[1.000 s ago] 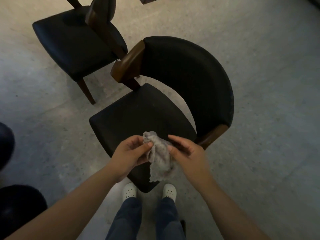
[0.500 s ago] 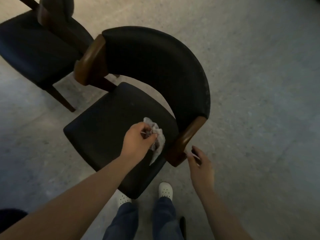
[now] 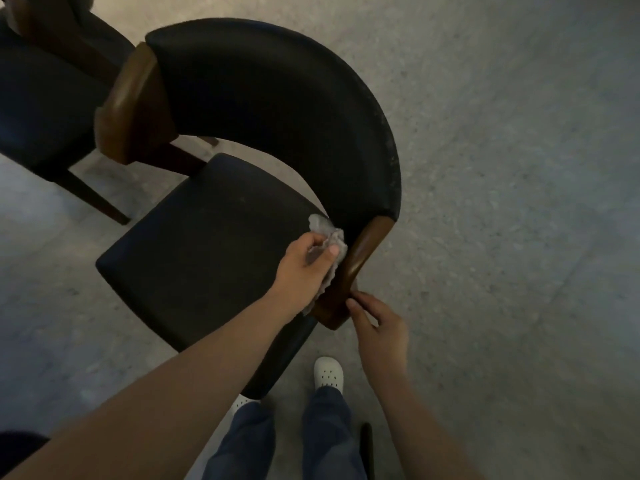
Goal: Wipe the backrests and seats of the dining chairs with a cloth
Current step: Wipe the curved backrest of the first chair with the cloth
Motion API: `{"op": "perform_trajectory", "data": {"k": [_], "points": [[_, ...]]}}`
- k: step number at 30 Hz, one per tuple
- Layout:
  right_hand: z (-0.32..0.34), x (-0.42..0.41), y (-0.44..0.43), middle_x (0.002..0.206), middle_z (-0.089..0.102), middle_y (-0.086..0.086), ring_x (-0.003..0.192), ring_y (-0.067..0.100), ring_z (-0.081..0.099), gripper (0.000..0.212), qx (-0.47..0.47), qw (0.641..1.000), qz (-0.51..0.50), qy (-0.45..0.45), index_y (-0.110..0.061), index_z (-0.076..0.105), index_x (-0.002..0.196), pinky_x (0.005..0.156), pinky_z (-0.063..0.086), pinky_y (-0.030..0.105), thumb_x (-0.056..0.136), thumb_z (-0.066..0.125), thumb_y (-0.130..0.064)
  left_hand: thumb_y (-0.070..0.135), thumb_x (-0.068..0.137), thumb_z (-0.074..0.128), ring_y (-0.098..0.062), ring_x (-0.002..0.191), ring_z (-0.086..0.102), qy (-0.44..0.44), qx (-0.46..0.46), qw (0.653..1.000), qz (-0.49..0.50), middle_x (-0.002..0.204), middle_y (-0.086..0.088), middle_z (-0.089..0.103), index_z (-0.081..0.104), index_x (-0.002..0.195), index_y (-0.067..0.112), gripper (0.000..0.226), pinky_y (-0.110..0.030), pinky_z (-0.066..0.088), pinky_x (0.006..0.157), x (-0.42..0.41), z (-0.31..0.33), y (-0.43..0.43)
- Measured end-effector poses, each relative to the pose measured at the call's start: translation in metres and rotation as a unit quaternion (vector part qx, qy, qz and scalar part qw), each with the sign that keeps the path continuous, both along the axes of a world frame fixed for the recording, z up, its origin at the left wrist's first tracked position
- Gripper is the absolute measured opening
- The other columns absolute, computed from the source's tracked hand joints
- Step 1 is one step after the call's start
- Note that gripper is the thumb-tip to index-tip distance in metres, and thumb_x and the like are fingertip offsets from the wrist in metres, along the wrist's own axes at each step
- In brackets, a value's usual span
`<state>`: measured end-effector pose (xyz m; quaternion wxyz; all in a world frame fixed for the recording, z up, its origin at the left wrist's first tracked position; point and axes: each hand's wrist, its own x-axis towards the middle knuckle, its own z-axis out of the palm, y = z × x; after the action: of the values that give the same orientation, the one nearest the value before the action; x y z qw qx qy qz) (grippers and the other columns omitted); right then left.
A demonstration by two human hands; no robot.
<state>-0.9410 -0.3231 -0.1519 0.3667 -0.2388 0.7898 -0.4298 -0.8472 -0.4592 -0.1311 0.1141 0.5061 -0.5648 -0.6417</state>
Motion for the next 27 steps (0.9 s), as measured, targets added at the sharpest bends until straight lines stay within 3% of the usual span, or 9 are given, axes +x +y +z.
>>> {"op": "perform_trajectory", "data": {"k": [3,8,12,14,19,21,24,27], "points": [[-0.001,0.001,0.001,0.095,0.065,-0.027,0.094,-0.013,0.060,0.018,-0.014,1.000,-0.009,-0.006,-0.032,0.068,0.103,0.075,0.044,0.001,0.091,0.065,-0.019,0.041,0.093,0.058,-0.016,0.091,0.061,0.002,-0.048,0.999,0.008,0.105,-0.004,0.060,0.057,0.111,0.023,0.025,-0.031,0.053,0.078,-0.007,0.002,0.007],[-0.006,0.001,0.002,0.090,0.067,-0.033,0.094,-0.010,0.063,0.026,-0.039,0.999,-0.016,-0.014,-0.039,0.067,0.097,0.075,0.047,0.005,0.090,0.066,-0.014,0.035,0.085,0.069,-0.004,0.097,0.056,0.050,-0.165,0.982,0.073,0.111,0.003,0.054,0.063,0.099,0.025,0.019,-0.014,0.049,0.080,-0.028,0.002,0.016],[-0.011,0.000,0.004,0.096,0.068,-0.027,0.096,-0.008,0.063,0.022,-0.051,0.999,-0.015,-0.004,-0.033,0.070,0.101,0.079,0.049,0.008,0.089,0.066,-0.015,0.032,0.087,0.068,0.005,0.090,0.054,0.035,-0.162,0.979,0.115,0.103,0.009,0.053,0.058,0.092,0.035,0.011,-0.006,0.045,0.073,-0.035,-0.010,0.015],[-0.013,-0.001,0.005,0.101,0.068,-0.023,0.097,-0.007,0.063,0.020,-0.056,0.998,-0.010,0.008,-0.026,0.072,0.106,0.080,0.049,0.008,0.089,0.067,-0.017,0.032,0.090,0.065,0.003,0.089,0.057,-0.003,-0.131,0.984,0.120,0.102,0.007,0.055,0.059,0.095,0.033,0.009,-0.010,0.047,0.073,-0.029,-0.021,0.010],[-0.015,-0.002,0.005,0.102,0.069,-0.020,0.098,-0.007,0.063,0.020,-0.046,0.999,-0.008,-0.002,-0.024,0.073,0.108,0.080,0.048,0.008,0.089,0.067,-0.020,0.035,0.091,0.063,-0.014,0.097,0.061,-0.045,-0.063,0.993,0.086,0.106,-0.001,0.062,0.064,0.106,0.021,0.020,-0.040,0.052,0.091,-0.013,-0.030,0.003],[-0.015,-0.003,0.004,0.101,0.068,-0.022,0.096,-0.008,0.062,0.019,-0.042,0.999,-0.009,0.000,-0.029,0.071,0.105,0.078,0.047,0.006,0.088,0.068,-0.020,0.034,0.092,0.062,-0.010,0.097,0.061,-0.007,-0.097,0.991,0.096,0.108,-0.001,0.061,0.062,0.107,0.023,0.019,-0.035,0.053,0.090,-0.018,-0.017,-0.002],[-0.013,-0.004,0.003,0.100,0.067,-0.024,0.096,-0.009,0.062,0.020,-0.036,0.999,-0.013,-0.016,-0.033,0.070,0.102,0.080,0.048,0.007,0.088,0.068,-0.019,0.034,0.090,0.063,-0.004,0.095,0.059,0.050,-0.175,0.980,0.082,0.109,0.002,0.060,0.061,0.105,0.027,0.016,-0.017,0.050,0.082,-0.036,0.006,-0.010],[-0.013,-0.005,0.002,0.101,0.067,-0.023,0.096,-0.009,0.062,0.021,-0.026,0.999,-0.009,-0.019,-0.037,0.068,0.101,0.082,0.048,0.008,0.088,0.067,-0.020,0.030,0.087,0.069,-0.005,0.091,0.057,0.062,-0.222,0.973,0.034,0.101,0.003,0.059,0.065,0.096,0.025,0.011,-0.014,0.047,0.079,-0.054,0.016,-0.009]]}}
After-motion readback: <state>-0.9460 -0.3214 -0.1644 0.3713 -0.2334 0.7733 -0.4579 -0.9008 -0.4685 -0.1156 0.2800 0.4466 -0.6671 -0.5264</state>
